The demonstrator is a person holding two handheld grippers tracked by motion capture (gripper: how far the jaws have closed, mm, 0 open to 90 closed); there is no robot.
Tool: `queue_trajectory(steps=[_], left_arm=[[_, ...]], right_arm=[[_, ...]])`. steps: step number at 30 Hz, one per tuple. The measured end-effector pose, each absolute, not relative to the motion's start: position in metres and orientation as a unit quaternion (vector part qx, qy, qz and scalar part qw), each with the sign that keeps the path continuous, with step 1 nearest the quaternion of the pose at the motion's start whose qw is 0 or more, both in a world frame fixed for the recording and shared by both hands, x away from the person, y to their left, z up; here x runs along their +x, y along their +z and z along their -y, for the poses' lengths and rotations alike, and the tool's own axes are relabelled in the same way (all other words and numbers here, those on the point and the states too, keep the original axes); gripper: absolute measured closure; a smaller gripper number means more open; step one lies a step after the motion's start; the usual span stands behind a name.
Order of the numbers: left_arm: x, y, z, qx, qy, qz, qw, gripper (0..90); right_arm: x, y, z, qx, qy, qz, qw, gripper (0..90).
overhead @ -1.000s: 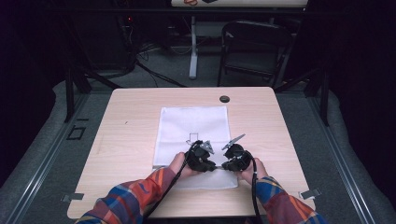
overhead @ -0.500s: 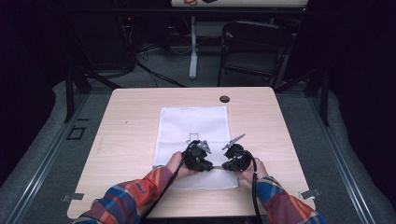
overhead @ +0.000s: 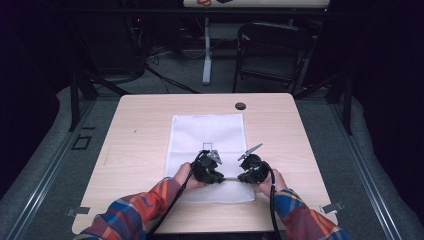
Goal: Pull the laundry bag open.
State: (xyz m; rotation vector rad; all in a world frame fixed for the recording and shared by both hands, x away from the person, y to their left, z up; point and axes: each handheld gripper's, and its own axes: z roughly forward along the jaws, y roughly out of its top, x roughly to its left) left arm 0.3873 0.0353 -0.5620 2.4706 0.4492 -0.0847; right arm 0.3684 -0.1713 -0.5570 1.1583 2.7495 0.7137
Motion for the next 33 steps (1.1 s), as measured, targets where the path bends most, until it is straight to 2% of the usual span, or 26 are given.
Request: queue_trajectory(steps=[33], left_arm=[[0.3849, -0.5596, -0.0438, 0.937, -0.032, -0.179, 0.299, 81.7]], right_arm=[[0.3682, -0.557, 0.1714, 0.379, 0.233, -0.895, 0.036, 90.0]])
